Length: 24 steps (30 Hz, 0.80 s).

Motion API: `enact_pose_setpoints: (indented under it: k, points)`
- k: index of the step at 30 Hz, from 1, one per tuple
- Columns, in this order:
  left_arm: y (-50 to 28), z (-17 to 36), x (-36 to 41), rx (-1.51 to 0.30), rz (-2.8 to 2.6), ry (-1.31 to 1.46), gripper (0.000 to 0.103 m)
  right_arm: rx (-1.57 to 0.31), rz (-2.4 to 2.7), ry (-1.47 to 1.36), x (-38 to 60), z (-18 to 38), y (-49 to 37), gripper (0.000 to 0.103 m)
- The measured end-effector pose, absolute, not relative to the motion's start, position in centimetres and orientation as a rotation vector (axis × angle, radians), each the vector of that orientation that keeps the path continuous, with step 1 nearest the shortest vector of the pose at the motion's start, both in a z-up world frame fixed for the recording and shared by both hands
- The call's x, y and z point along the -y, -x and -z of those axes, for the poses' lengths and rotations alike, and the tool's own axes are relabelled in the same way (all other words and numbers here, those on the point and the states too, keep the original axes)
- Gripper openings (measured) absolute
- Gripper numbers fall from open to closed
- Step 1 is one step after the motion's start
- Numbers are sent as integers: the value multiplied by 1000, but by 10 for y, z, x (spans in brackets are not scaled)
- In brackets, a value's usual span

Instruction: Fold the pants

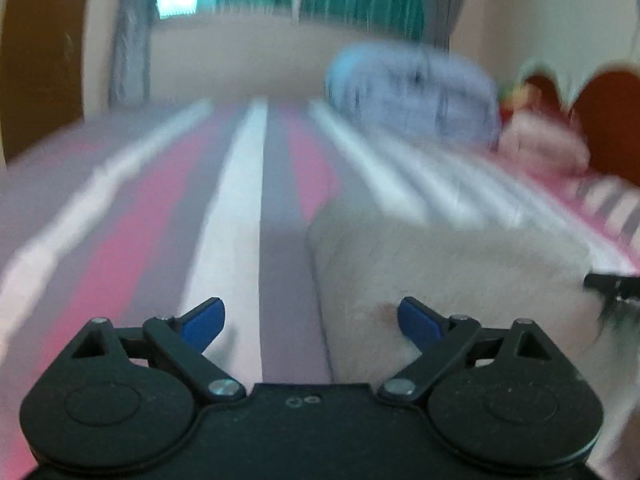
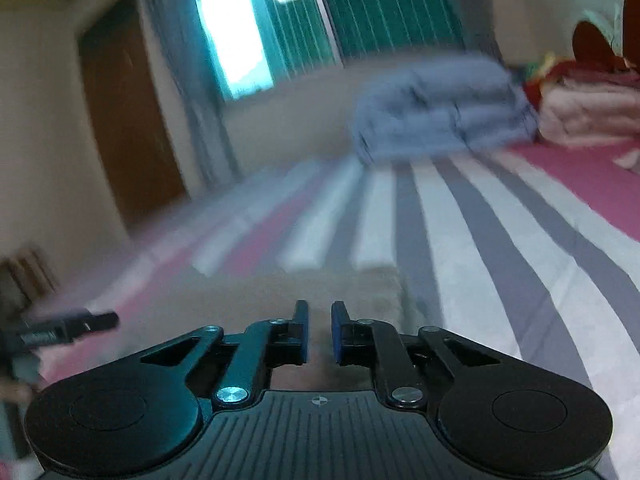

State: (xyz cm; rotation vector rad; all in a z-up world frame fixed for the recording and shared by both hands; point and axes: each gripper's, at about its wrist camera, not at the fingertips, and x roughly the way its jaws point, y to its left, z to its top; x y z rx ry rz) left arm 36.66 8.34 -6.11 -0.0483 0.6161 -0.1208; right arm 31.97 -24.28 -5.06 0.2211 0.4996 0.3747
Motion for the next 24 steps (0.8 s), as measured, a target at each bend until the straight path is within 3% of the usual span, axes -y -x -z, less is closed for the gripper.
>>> enact_pose_setpoints:
  k: [3, 8, 11, 13, 17, 20, 24]
  points:
    - [-370, 62, -94, -608, 139, 110, 90, -570, -384, -250, 248, 74, -339, 10]
    - [-394, 34, -90, -506, 164, 95, 89, -427, -450, -228, 254, 48, -335, 11]
    - [-428, 43, -74, -565, 188, 37, 91, -447, -463, -210, 240, 42, -361, 11]
    - [-447, 61, -69, -662, 174, 3, 96, -557, -418, -130, 225, 50, -384, 11]
    - [-422, 56, -76, -601, 157, 25, 89, -558, -430, -160, 230, 54, -391, 11]
    - [-392, 50, -74, -567, 154, 25, 90, -457, -450, -187, 248, 46, -355, 11]
    - [-367, 55, -60, -546, 121, -41, 91, -454, -452, -151, 247, 64, -321, 11]
